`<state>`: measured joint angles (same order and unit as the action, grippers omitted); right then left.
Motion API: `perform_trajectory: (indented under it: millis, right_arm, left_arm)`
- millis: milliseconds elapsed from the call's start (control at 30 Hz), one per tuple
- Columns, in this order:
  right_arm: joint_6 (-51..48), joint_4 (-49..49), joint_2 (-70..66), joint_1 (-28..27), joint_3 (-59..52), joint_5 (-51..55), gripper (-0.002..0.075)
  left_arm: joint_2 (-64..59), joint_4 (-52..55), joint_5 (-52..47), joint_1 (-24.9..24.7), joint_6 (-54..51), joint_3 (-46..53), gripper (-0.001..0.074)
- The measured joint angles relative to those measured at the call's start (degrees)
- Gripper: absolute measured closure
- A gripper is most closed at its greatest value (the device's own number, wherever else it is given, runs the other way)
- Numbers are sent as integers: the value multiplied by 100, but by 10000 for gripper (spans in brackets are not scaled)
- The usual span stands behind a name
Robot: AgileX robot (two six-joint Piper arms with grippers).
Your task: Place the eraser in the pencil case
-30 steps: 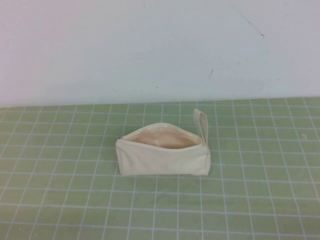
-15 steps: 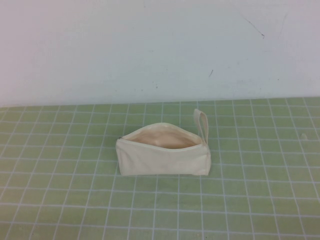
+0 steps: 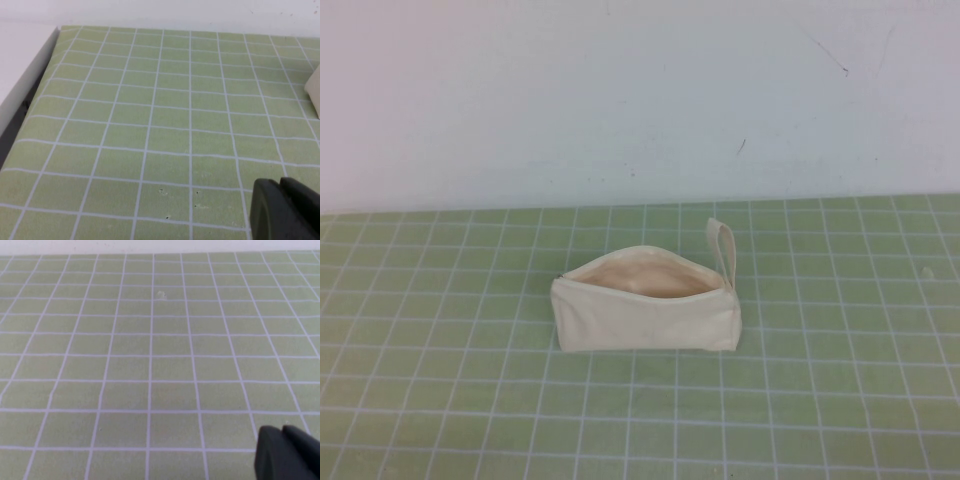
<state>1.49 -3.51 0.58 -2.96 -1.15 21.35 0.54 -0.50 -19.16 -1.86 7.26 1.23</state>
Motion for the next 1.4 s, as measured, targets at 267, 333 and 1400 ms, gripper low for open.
perform_trajectory:
  millis: [267,333,1400]
  right_arm:
    - [0,0,0,0,0,0,727]
    - [0,0,0,0,0,0,727]
    - [-715,-115,0,0,0,0,727]
  left_arm:
    - [0,0,0,0,0,0,736]
    - [0,0,0,0,0,0,736]
    - [0,0,-4,0,0,0,736]
